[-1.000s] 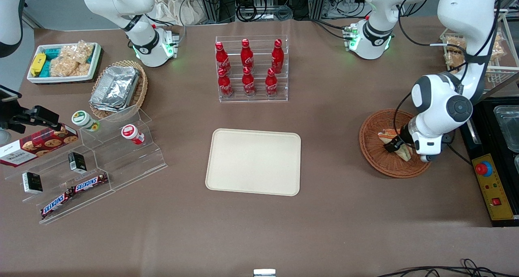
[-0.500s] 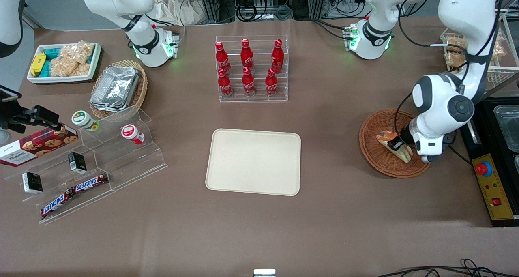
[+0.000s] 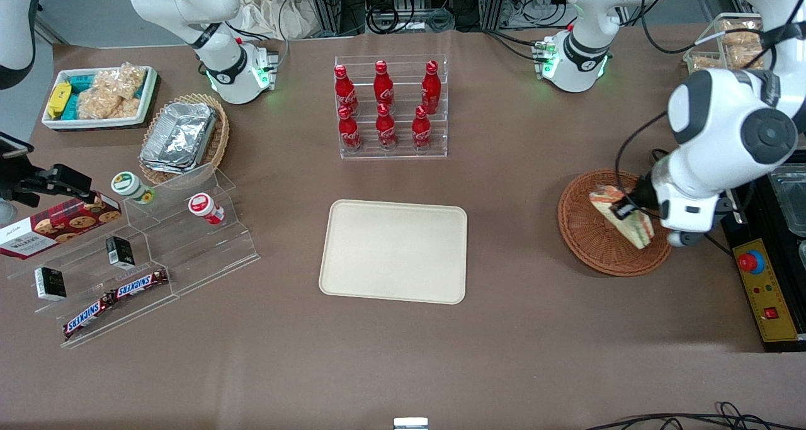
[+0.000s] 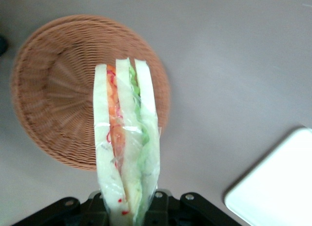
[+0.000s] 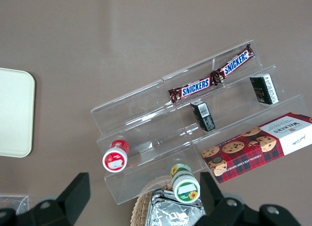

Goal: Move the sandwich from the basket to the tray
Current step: 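Lift the sandwich and carry it with the left gripper to the tray, then lower the sandwich onto the tray and open the left gripper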

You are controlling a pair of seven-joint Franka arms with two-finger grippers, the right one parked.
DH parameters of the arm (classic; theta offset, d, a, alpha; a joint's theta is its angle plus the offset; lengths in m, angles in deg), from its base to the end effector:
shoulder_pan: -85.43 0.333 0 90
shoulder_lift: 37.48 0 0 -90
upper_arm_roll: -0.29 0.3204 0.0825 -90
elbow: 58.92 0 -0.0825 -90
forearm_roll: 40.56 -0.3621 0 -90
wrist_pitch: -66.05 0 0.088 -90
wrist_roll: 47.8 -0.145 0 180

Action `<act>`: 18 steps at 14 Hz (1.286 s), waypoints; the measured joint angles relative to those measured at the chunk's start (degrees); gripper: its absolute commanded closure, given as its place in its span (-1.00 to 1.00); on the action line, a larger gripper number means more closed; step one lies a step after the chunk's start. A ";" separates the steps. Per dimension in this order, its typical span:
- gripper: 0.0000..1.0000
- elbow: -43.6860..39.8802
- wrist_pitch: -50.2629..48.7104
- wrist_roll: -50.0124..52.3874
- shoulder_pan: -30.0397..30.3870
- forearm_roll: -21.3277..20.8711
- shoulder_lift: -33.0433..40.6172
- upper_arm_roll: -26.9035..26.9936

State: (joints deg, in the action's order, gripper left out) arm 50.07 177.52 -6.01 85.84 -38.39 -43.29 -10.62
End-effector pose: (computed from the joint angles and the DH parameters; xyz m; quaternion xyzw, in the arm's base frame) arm 0.5475 -0.1032 0.4177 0.9601 0.2768 -0.0372 0.0118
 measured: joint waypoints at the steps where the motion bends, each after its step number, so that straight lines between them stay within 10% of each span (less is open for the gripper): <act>1: 1.00 -0.74 0.03 0.08 -0.24 0.03 -0.25 -2.88; 6: 1.00 -6.29 4.36 0.28 -3.09 -0.51 -8.10 -13.85; 17: 1.00 -8.93 32.50 0.37 -13.35 -18.55 -31.18 -14.25; 18: 0.38 -9.19 33.68 0.37 -13.67 -19.25 -32.12 -14.25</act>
State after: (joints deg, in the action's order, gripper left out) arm 40.88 211.20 -5.63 72.17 -57.64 -75.41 -24.87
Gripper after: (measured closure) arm 0.806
